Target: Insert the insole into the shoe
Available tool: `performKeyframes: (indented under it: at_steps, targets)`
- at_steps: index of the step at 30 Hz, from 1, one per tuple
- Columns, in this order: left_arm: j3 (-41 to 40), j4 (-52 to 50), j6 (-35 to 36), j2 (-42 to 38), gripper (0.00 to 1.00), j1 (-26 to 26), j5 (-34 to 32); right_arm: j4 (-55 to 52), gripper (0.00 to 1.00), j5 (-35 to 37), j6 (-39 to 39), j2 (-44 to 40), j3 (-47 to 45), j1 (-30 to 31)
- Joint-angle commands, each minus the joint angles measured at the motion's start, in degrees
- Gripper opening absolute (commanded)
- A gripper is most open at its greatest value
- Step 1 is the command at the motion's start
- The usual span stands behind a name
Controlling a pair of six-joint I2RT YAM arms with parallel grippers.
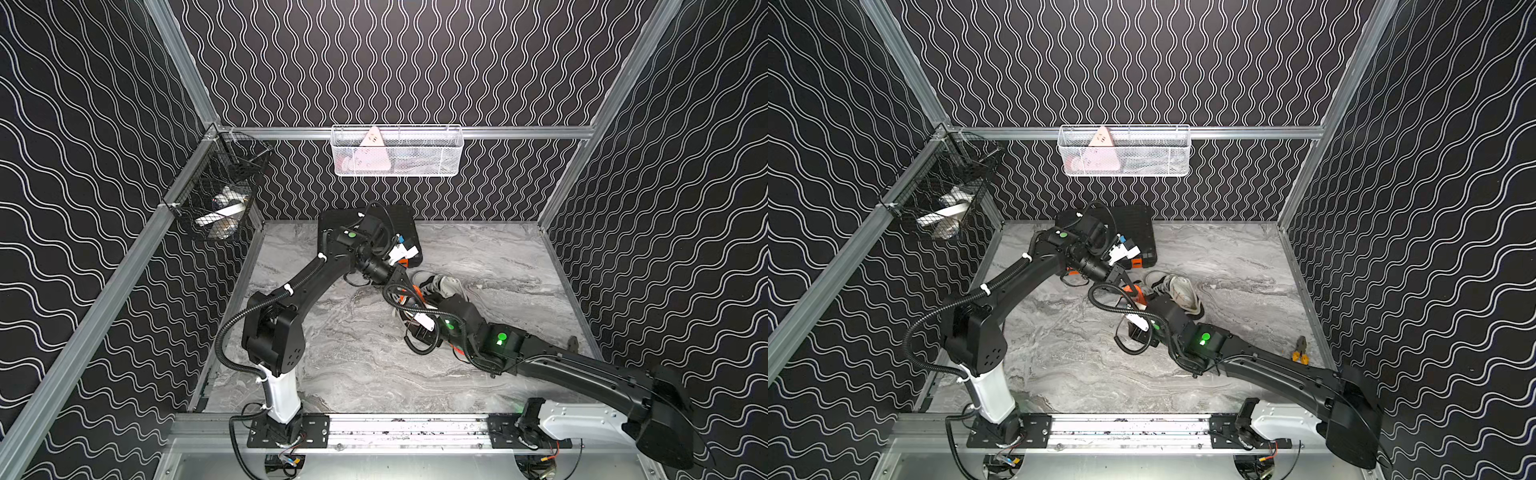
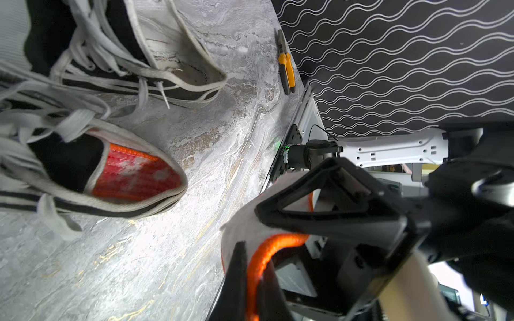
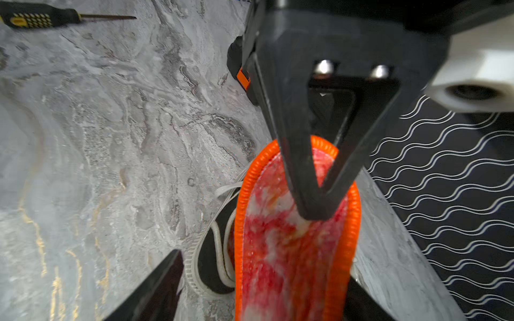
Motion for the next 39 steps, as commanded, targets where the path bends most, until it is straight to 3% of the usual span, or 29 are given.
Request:
performKeyframes:
  at_steps: [1, 10, 13, 18, 23, 28, 32, 34, 39]
  targets:
    - [-0.6, 4.4, -2.9, -0.6, 0.0, 0.8, 5.5, 6.4, 0.76, 6.9, -4.6, 2.2, -1.2, 1.4]
    - [-3.5, 4.5, -3.7, -1.7, 0.0, 1.4, 7.1, 25.1, 0.77, 17.5, -13.0, 6.5, -6.4, 1.5]
    - [-4.0, 4.9, -3.9, -2.4, 0.0, 1.5, 6.8, 28.0, 0.69, 17.6, -13.9, 6.4, -7.4, 1.5]
    - [-3.8, 3.5, -3.0, -2.3, 0.0, 1.8, 3.5, 21.3, 0.54, 13.9, -9.1, 2.5, -6.9, 1.2]
    - [-3.4, 3.8, -3.6, -2.2, 0.0, 2.1, 2.6, 15.5, 0.5, 13.1, -5.6, -0.6, -6.6, 0.8]
    - [-3.4, 6.3, -5.0, -3.1, 0.0, 2.1, 1.3, 7.5, 0.45, 7.6, -0.8, -2.9, -4.8, -1.1]
    - [-5.2, 13.1, -9.2, -4.9, 0.07, 2.1, 1.6, 3.1, 0.42, 3.2, 2.0, -3.7, -3.0, -3.0]
    - [-6.9, 19.4, -13.8, -6.4, 0.18, 2.1, 1.3, 0.4, 0.42, 1.2, 3.2, -3.5, -2.1, -4.4]
    - [-6.4, 31.2, -22.9, -7.2, 0.22, 2.4, 0.4, -4.6, 0.42, -2.7, 6.9, -3.6, -1.0, -8.8]
